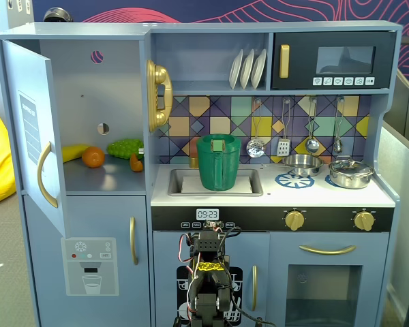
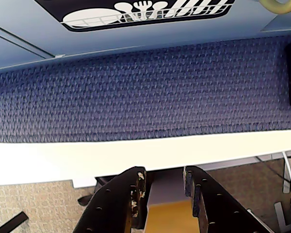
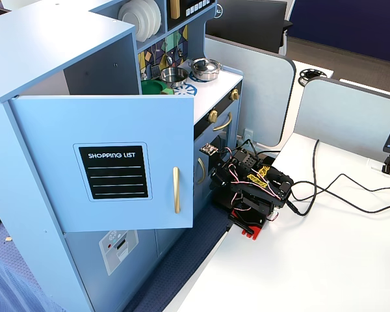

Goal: Open the left cabinet door

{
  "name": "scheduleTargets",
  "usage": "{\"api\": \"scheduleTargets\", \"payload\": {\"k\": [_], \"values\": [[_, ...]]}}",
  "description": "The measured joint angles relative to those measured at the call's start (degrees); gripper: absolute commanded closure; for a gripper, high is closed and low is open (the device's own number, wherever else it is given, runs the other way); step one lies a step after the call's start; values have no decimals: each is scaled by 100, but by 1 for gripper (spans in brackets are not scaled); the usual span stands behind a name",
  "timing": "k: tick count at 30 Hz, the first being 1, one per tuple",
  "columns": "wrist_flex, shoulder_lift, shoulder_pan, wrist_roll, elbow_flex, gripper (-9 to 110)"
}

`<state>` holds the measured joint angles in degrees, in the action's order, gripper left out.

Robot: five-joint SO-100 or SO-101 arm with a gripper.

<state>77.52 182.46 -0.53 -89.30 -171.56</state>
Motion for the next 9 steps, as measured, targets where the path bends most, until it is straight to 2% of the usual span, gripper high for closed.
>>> {"api": "scheduleTargets", "payload": {"k": [9], "values": [[0,0,-26,0,0,100]]}}
